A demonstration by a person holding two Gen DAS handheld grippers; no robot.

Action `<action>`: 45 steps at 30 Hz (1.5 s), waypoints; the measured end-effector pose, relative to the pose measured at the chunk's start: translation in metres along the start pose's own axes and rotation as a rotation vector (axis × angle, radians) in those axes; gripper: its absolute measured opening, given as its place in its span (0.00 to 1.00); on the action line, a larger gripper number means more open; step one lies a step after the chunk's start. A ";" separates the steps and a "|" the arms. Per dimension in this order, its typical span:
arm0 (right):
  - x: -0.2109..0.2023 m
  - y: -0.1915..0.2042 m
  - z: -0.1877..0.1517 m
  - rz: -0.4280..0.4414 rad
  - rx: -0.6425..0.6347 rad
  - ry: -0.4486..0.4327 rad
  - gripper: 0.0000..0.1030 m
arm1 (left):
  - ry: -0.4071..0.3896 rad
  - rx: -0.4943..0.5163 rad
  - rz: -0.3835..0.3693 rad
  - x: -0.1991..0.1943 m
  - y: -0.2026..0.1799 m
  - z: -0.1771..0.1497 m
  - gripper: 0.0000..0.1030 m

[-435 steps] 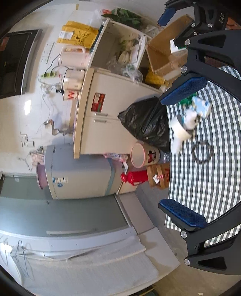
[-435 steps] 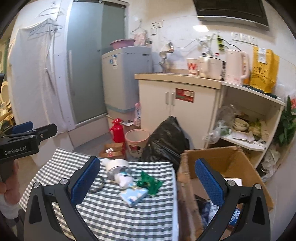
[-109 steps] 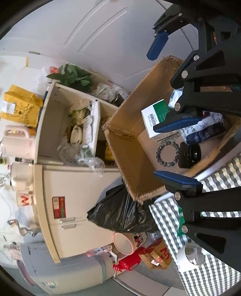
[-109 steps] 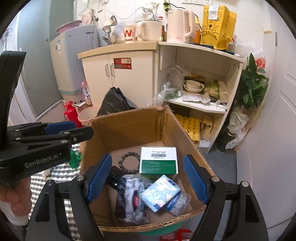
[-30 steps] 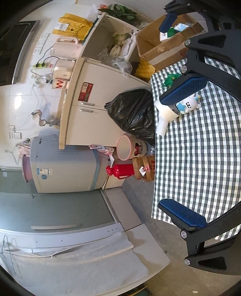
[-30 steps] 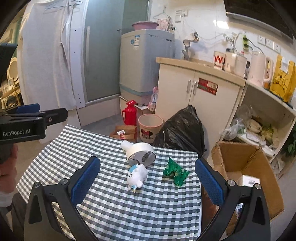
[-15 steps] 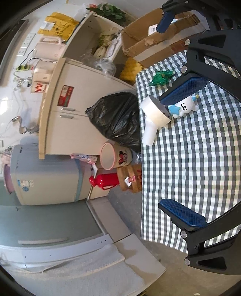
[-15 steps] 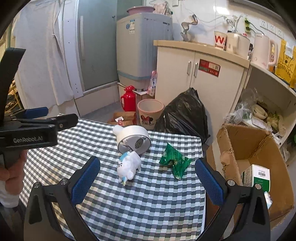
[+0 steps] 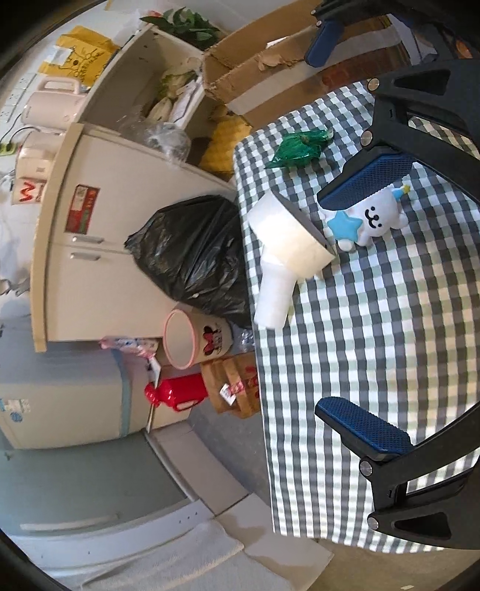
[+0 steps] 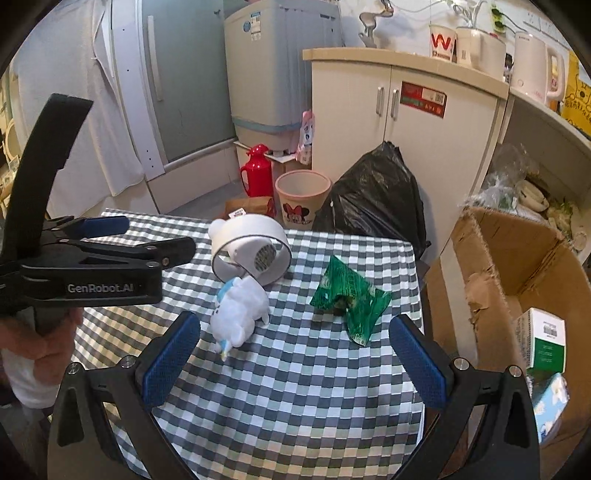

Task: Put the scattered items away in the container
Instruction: 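Grasp the white tape roll with the left tool while the right tool grasps the white figurine, then lift and carry the tape roll and figurine with both tools over the box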

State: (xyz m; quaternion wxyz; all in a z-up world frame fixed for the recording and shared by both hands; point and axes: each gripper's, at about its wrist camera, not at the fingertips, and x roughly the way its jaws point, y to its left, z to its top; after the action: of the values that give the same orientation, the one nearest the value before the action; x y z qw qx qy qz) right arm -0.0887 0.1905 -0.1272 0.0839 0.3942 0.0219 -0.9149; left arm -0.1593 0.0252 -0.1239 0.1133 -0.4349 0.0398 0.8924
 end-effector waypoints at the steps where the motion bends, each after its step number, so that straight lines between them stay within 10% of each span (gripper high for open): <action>1: 0.002 -0.001 -0.001 0.003 0.001 0.004 1.00 | 0.004 0.008 0.000 0.004 -0.002 0.000 1.00; 14: 0.025 -0.006 -0.005 0.045 -0.001 0.048 1.00 | 0.053 0.033 -0.024 0.053 -0.014 0.006 0.98; 25: 0.046 0.002 -0.006 0.098 -0.010 0.074 1.00 | 0.058 0.028 -0.085 0.060 -0.011 0.005 0.28; 34: 0.064 0.022 -0.004 0.153 -0.040 0.097 1.00 | 0.064 0.010 -0.103 0.055 0.000 -0.001 0.05; 45: 0.074 0.041 -0.010 0.184 -0.089 0.129 0.97 | 0.014 -0.032 -0.089 0.029 0.028 -0.004 0.05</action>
State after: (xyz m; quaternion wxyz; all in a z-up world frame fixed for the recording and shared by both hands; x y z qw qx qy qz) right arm -0.1242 0.1408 -0.1862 0.1835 0.4485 0.0315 -0.8742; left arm -0.1806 0.0022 -0.1500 0.1458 -0.4444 0.0071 0.8838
